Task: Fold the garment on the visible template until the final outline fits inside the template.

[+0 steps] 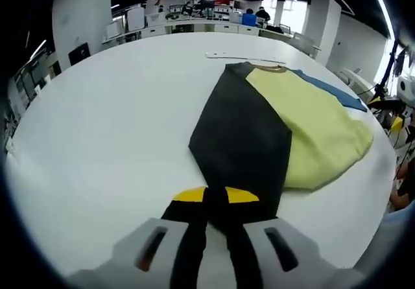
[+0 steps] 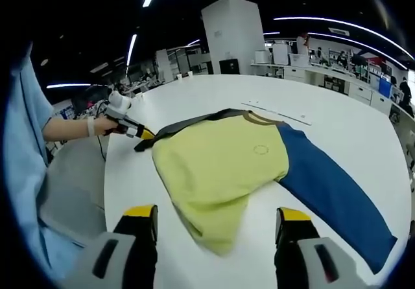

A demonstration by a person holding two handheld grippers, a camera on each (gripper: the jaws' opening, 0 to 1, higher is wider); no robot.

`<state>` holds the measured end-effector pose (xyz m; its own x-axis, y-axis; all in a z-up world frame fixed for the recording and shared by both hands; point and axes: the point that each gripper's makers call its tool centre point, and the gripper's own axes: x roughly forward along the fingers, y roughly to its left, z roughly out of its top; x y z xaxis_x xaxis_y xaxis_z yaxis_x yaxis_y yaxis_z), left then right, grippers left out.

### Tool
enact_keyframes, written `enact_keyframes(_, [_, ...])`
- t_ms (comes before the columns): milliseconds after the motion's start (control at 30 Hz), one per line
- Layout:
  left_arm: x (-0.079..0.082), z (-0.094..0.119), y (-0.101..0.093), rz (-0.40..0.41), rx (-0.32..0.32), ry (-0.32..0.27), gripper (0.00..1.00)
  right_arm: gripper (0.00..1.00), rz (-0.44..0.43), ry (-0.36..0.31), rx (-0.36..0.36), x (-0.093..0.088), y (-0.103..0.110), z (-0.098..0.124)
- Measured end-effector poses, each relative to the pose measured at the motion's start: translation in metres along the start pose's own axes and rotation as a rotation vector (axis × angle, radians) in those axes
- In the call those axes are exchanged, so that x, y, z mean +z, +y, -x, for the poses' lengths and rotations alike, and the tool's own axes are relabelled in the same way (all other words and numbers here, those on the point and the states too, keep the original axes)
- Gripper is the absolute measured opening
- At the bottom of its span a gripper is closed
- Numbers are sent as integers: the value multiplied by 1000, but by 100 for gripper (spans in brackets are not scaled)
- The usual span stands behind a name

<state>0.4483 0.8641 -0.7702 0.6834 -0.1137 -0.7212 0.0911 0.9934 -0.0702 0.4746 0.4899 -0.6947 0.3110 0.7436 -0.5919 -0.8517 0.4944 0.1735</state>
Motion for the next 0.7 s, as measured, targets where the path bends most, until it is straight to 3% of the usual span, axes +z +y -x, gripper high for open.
enact_keyframes(367, [2,8,4,14,0,-25,0,73,-4,7,0,-3,3,0])
enact_keyframes(500, [8,20,3,47,-14,-65,0,73,-2,3,1,-3,5,-1])
enact_keyframes(700, [25,40,2,195,-70,-170,0,73,0,-3,8,0,9,-4])
